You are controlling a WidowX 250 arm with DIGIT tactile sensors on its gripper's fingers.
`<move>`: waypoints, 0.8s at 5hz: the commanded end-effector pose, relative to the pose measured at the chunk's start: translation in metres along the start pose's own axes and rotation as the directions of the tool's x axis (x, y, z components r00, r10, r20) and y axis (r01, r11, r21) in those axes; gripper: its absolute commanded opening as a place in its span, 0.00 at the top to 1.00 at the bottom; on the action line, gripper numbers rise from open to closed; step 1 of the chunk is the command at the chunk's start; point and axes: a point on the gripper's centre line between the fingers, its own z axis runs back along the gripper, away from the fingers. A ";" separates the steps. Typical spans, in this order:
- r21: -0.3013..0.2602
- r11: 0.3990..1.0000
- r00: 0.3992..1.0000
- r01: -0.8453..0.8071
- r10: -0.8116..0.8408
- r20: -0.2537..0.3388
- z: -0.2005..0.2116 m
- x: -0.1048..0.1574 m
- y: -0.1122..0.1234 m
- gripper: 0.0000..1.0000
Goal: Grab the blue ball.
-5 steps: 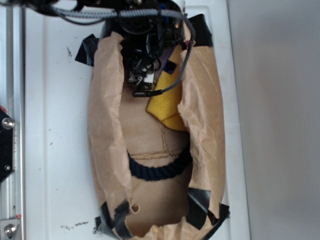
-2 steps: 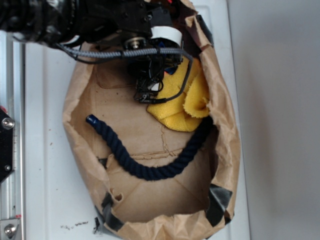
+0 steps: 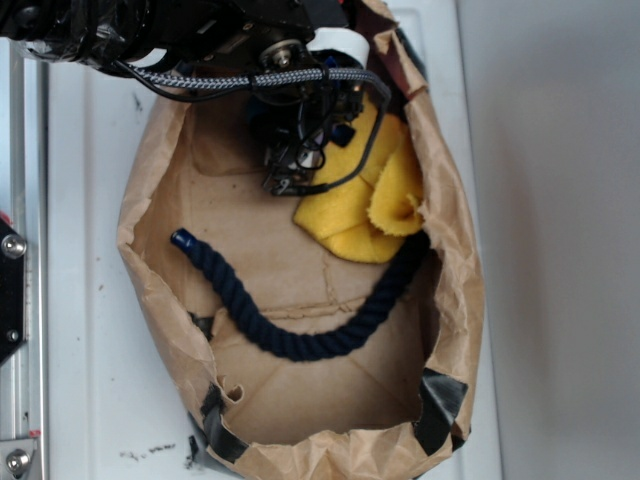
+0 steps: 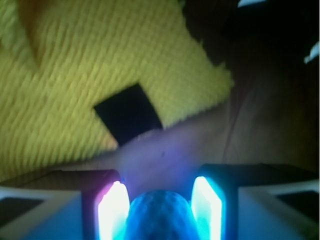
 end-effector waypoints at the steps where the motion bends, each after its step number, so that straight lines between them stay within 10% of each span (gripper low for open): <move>1: -0.081 0.993 0.996 -0.081 0.084 0.038 0.095 0.026 0.011 1.00; 4: -0.101 0.987 0.988 -0.129 0.136 0.069 0.189 0.041 -0.047 1.00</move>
